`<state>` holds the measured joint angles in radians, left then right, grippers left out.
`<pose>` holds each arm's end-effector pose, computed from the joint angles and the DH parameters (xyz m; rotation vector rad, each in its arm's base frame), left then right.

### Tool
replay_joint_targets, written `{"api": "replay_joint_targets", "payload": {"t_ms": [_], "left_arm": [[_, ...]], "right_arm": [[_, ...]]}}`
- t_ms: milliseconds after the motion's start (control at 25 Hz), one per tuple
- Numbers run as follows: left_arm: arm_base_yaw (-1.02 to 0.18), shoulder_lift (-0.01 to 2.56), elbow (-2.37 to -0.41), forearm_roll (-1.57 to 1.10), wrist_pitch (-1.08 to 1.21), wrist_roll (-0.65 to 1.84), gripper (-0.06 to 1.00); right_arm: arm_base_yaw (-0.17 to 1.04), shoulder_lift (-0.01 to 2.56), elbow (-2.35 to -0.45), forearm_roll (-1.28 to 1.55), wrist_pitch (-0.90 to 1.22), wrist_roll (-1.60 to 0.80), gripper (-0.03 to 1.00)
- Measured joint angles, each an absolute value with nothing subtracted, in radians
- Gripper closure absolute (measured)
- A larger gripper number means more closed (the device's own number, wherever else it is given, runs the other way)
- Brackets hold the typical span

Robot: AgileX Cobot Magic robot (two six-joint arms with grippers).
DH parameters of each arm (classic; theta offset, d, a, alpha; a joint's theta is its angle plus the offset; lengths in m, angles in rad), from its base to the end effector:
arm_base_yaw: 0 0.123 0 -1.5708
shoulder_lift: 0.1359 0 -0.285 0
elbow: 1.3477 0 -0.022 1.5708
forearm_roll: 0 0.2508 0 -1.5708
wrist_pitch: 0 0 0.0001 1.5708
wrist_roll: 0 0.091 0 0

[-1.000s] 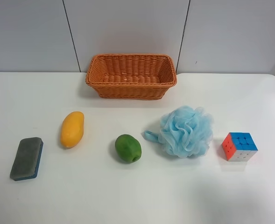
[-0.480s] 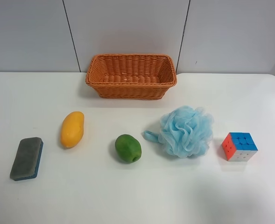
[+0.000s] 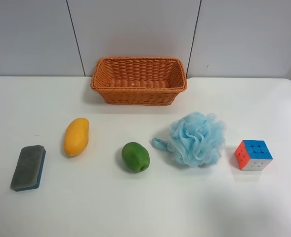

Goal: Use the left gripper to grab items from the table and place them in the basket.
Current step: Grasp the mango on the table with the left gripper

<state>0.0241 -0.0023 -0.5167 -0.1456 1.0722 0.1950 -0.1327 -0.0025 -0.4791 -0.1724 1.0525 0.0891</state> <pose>-0.0078 -0.0118 0.2817 0.1824 2.0202 -0.0358 -0.0049 -0.0130 0.2731 0.2321 2.0372 -0.2339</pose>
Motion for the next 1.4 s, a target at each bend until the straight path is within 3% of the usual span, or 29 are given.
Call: {"api": "replay_joint_targets", "payload": {"t_ms": [240, 800, 1200, 1400], "left_arm": [[0.024, 0.189, -0.581, -0.145, 1.071, 0.107, -0.05], [0.018, 1.024, -0.877, -0.198, 1.042, 0.096, -0.05], [-0.24, 1.406, -0.943, -0.101, 0.871, -0.161, -0.05], [-0.311, 1.544, -0.943, -0.106, 0.759, -0.224, -0.05]], "right_arm": [[-0.133, -0.002, -0.479, -0.172, 1.053, 0.089, -0.02], [-0.133, -0.002, -0.479, -0.172, 1.053, 0.089, -0.02], [-0.133, -0.002, -0.479, -0.172, 1.053, 0.089, -0.02], [-0.133, -0.002, -0.479, -0.172, 1.053, 0.089, -0.02]]}}
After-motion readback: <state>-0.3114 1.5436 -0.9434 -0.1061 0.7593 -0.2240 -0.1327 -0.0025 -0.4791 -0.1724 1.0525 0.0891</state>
